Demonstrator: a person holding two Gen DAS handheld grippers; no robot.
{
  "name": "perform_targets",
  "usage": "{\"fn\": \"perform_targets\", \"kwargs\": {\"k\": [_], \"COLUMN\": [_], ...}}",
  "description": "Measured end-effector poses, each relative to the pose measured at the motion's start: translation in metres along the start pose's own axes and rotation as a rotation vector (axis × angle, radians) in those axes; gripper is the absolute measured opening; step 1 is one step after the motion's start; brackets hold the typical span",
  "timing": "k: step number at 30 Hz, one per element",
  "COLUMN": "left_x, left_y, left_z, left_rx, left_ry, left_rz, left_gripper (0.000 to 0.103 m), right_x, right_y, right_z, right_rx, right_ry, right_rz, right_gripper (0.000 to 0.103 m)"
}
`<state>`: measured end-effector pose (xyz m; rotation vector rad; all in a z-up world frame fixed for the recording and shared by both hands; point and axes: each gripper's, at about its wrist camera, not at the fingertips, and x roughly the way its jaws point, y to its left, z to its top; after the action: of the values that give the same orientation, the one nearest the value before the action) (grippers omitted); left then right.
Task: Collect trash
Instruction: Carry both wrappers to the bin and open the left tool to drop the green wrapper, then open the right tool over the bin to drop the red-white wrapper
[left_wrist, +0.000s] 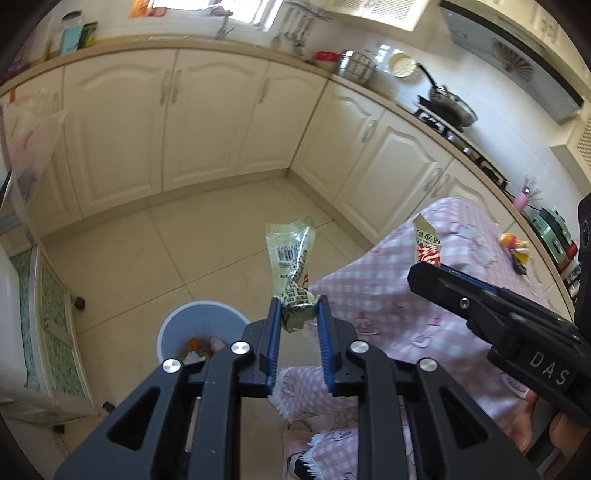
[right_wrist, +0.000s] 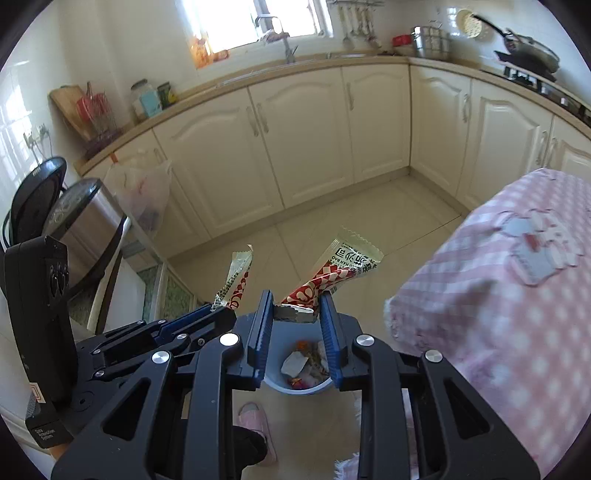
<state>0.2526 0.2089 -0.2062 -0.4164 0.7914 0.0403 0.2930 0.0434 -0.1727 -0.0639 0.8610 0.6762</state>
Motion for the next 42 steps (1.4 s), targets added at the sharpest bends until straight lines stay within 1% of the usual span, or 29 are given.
{"fn": "perform_targets", "kwargs": {"k": [6, 11, 12, 13, 15, 17, 19, 28, 39, 42], "left_x": [0.028, 0.047, 0.053, 0.056, 0.062, 0.067, 0.071, 0.073, 0.071, 0.070], "left_y": [0.041, 0.059, 0.064, 0.067, 0.074, 0.079, 0.083, 0.091, 0.111, 0.115], "left_z": [-0.004, 0.000, 0.003, 0.004, 0.008, 0.011, 0.011, 0.010, 0.011, 0.013], "left_rx": [-0.042, -0.052, -0.055, -0.065, -0.079, -0.085, -0.083, -0.097, -0.153, -0.166], "left_ry": [0.039, 0.058, 0.066, 0.065, 0.068, 0.068, 0.071, 0.073, 0.066, 0.064], "left_rz": [0.035, 0.054, 0.058, 0.063, 0.073, 0.083, 0.099, 0.110, 0.124, 0.126], "left_gripper": [0.018, 0.019, 0.021, 0.021, 0.032, 0.038, 0.038, 0.038, 0.038, 0.038], "right_x": [0.048, 0.075, 0.080, 0.085, 0.090, 0.096, 0.102, 0.117, 0.124, 0.127], "right_y": [0.015, 0.018, 0.018, 0.019, 0.016, 0.016, 0.015, 0.017, 0.024, 0.025], "right_z": [0.001, 0.003, 0.004, 0.005, 0.005, 0.006, 0.005, 0.004, 0.010, 0.013], "right_rx": [-0.005, -0.004, -0.003, 0.000, 0.003, 0.002, 0.003, 0.001, -0.012, -0.006], "right_ry": [0.070, 0.094, 0.097, 0.103, 0.110, 0.120, 0.130, 0.162, 0.167, 0.156], "right_rz": [0.017, 0.019, 0.019, 0.020, 0.022, 0.021, 0.022, 0.031, 0.055, 0.058], "right_gripper": [0.024, 0.024, 0.024, 0.024, 0.024, 0.024, 0.024, 0.024, 0.025, 0.028]}}
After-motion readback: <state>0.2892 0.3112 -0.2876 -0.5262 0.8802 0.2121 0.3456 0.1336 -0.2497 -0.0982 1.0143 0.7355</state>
